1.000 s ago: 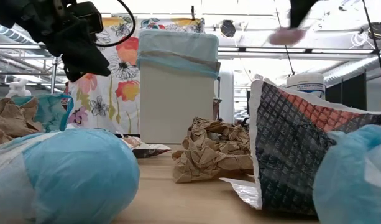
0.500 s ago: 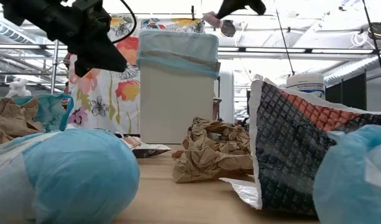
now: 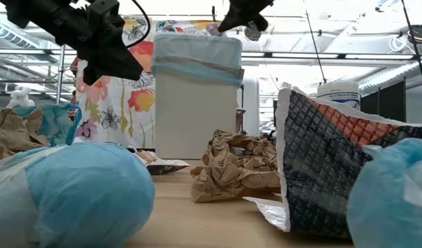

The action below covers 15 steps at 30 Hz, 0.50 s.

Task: Place trash/remove bag and relplace
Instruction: Put the pink plastic into the white trash bin

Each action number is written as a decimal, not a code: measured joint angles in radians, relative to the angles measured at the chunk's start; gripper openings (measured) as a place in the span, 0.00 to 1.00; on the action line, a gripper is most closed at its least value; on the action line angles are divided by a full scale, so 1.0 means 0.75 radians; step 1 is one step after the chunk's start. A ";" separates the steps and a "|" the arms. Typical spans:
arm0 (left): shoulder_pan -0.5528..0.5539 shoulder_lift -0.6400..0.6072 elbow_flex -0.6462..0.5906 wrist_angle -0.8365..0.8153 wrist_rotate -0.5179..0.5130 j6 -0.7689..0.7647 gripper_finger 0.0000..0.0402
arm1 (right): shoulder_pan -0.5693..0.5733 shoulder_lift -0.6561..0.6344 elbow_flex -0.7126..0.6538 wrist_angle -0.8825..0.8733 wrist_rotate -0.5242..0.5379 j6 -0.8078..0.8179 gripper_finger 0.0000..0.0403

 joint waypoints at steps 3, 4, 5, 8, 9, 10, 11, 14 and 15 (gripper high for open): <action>0.000 0.000 0.000 0.000 -0.001 0.000 0.27 | 0.015 0.008 -0.001 -0.002 -0.002 -0.024 0.10; 0.000 0.000 0.000 -0.001 -0.005 0.000 0.27 | 0.019 0.008 -0.001 -0.003 -0.002 -0.025 0.12; 0.000 0.000 0.000 -0.001 -0.011 0.000 0.27 | 0.024 0.007 -0.001 -0.002 -0.002 -0.026 0.15; 0.000 0.000 0.000 -0.001 -0.014 0.000 0.27 | 0.033 0.002 -0.001 -0.015 -0.002 -0.026 0.23; 0.000 0.000 0.000 -0.001 -0.014 0.000 0.27 | 0.036 -0.001 -0.001 -0.024 -0.002 -0.026 0.26; 0.000 0.000 0.000 -0.001 -0.014 0.000 0.27 | 0.037 -0.007 -0.001 -0.043 -0.002 -0.027 0.28; 0.000 0.000 0.000 -0.001 -0.014 0.000 0.27 | 0.037 -0.019 -0.002 -0.061 -0.002 -0.030 0.30; 0.000 0.000 0.000 0.000 -0.014 -0.001 0.27 | 0.037 -0.079 -0.002 -0.124 0.004 -0.031 0.34; 0.000 0.000 0.000 0.001 -0.013 -0.006 0.27 | 0.037 -0.104 -0.002 -0.158 0.005 -0.031 0.35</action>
